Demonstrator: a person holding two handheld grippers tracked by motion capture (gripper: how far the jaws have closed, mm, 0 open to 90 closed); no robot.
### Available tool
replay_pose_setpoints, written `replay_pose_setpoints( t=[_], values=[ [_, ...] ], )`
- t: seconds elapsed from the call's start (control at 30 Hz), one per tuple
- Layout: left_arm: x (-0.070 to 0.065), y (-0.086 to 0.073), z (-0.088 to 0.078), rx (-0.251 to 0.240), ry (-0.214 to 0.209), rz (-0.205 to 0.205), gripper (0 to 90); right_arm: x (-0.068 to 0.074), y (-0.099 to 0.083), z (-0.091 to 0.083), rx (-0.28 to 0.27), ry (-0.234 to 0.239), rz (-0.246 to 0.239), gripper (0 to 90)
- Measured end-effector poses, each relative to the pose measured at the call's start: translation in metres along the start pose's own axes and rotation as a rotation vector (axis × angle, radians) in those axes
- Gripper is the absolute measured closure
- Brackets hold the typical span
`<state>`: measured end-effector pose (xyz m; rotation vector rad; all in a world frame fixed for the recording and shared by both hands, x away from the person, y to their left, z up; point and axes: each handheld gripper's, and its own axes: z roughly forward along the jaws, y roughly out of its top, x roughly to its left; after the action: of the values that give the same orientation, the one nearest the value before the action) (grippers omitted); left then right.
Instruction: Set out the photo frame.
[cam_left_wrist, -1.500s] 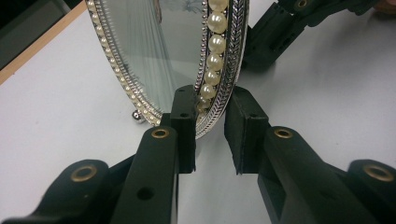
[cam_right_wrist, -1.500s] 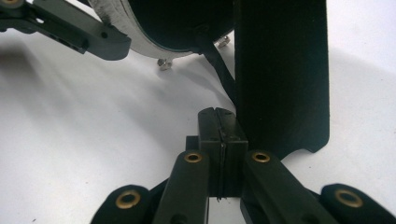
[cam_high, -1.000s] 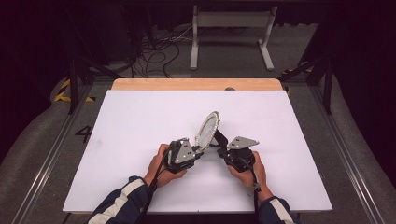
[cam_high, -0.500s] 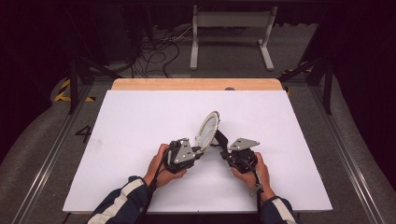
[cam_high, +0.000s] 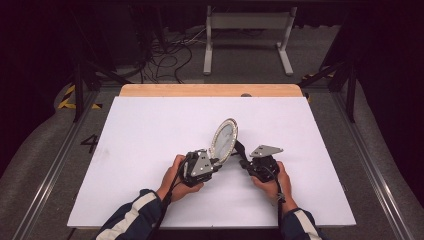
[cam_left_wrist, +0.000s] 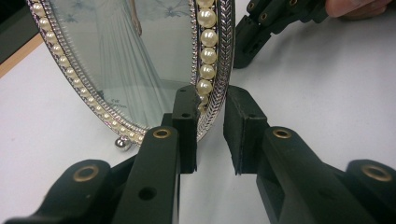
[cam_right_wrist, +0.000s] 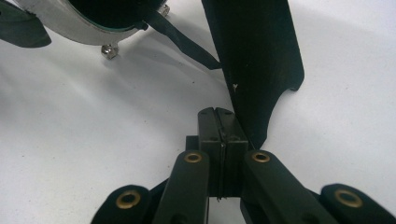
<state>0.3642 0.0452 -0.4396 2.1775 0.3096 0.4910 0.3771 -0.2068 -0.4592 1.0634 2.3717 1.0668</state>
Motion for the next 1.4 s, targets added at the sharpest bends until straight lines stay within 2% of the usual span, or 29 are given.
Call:
replay_pose_setpoints(
  t=[0.23, 0.33, 0.47, 0.6, 0.7, 0.73, 0.93, 0.97, 1.0, 1.07, 1.13, 1.2, 1.3, 1.33, 1.37, 1.4],
  values=[
    [-0.001, 0.001, 0.001, 0.003, 0.009, 0.006, 75.1, -0.001, 0.0, 0.0, -0.002, -0.007, 0.002, 90.0],
    [-0.001, 0.001, 0.0, -0.008, 0.002, 0.006, 77.6, -0.002, 0.0, 0.001, -0.009, -0.027, 0.009, 90.0],
    [-0.001, 0.001, -0.002, -0.021, 0.002, 0.012, 76.7, -0.004, 0.0, 0.001, -0.014, -0.029, 0.02, 90.0],
    [0.004, -0.001, -0.008, -0.031, -0.015, -0.002, 76.0, -0.004, 0.0, 0.001, -0.01, -0.039, 0.017, 90.0],
    [0.006, -0.002, -0.013, -0.033, -0.008, 0.003, 75.1, -0.002, 0.0, 0.0, -0.011, -0.044, 0.024, 90.0],
    [0.009, -0.005, -0.018, -0.035, -0.003, 0.004, 74.4, 0.001, 0.001, -0.002, -0.029, -0.025, 0.026, 90.0],
    [0.019, -0.016, -0.029, -0.041, 0.003, -0.041, 70.8, 0.015, 0.005, -0.004, -0.046, -0.013, -0.015, 89.8],
    [0.021, -0.019, -0.036, -0.042, 0.017, -0.029, 69.9, 0.021, 0.006, -0.006, -0.067, -0.007, -0.027, 83.8],
    [0.021, -0.019, -0.036, -0.042, 0.017, -0.029, 69.0, 0.021, 0.006, -0.006, -0.067, -0.007, -0.027, 83.8],
    [0.022, -0.024, -0.046, -0.037, 0.027, -0.024, 66.4, 0.026, 0.007, -0.01, -0.101, 0.001, -0.027, 74.7],
    [0.025, -0.03, -0.052, -0.026, 0.036, -0.039, 61.6, 0.031, 0.009, -0.014, -0.126, 0.006, -0.021, 66.8],
    [0.027, -0.037, -0.058, -0.022, 0.04, -0.064, 57.3, 0.035, 0.011, -0.018, -0.148, 0.013, -0.017, 64.1],
    [0.027, -0.046, -0.065, -0.038, 0.051, -0.128, 52.9, 0.039, 0.012, -0.019, -0.159, 0.021, -0.007, 61.3],
    [0.024, -0.05, -0.069, -0.033, 0.043, -0.14, 51.9, 0.04, 0.013, -0.019, -0.162, 0.026, -0.009, 60.4],
    [0.024, -0.05, -0.069, -0.033, 0.043, -0.14, 48.2, 0.04, 0.013, -0.019, -0.162, 0.026, -0.009, 60.4],
    [0.021, -0.051, -0.071, -0.023, 0.055, -0.133, 48.2, 0.042, 0.014, -0.019, -0.17, 0.028, -0.01, 59.3]
  ],
)
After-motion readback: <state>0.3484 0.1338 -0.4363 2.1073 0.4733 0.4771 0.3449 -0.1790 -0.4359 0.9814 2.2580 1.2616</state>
